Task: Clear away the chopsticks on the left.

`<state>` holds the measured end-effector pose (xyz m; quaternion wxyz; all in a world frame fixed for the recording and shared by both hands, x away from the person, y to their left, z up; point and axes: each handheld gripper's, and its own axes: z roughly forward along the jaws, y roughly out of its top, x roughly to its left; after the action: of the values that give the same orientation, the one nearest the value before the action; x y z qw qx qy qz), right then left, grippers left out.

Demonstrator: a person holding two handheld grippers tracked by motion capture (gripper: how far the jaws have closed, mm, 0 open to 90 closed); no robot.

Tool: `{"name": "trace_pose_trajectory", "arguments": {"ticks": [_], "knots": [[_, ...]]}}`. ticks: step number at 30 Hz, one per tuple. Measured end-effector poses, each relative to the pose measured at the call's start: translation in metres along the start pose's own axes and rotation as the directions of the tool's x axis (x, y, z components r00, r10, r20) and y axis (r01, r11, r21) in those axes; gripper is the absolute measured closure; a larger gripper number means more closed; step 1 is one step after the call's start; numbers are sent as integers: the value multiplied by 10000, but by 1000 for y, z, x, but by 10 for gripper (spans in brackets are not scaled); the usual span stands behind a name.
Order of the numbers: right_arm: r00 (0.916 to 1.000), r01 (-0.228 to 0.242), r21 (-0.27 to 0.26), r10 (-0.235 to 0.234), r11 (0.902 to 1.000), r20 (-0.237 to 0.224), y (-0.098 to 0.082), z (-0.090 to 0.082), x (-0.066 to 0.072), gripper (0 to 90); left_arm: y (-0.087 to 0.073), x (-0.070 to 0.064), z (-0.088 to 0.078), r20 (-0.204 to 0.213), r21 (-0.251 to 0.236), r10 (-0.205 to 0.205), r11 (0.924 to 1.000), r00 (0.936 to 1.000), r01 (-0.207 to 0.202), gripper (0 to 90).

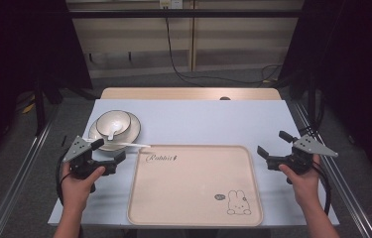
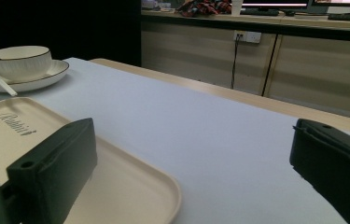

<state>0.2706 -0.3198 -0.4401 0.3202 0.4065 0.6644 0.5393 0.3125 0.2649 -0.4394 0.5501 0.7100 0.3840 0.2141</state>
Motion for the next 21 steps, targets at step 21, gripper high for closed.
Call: {"name": "trace_pose_trajectory", "arguments": {"ticks": [21], "knots": [[9986,349,149,-343,9993,-407,-1,7,4,3,5,-12,5,370,314,248,9992,9990,-260,11]]}}
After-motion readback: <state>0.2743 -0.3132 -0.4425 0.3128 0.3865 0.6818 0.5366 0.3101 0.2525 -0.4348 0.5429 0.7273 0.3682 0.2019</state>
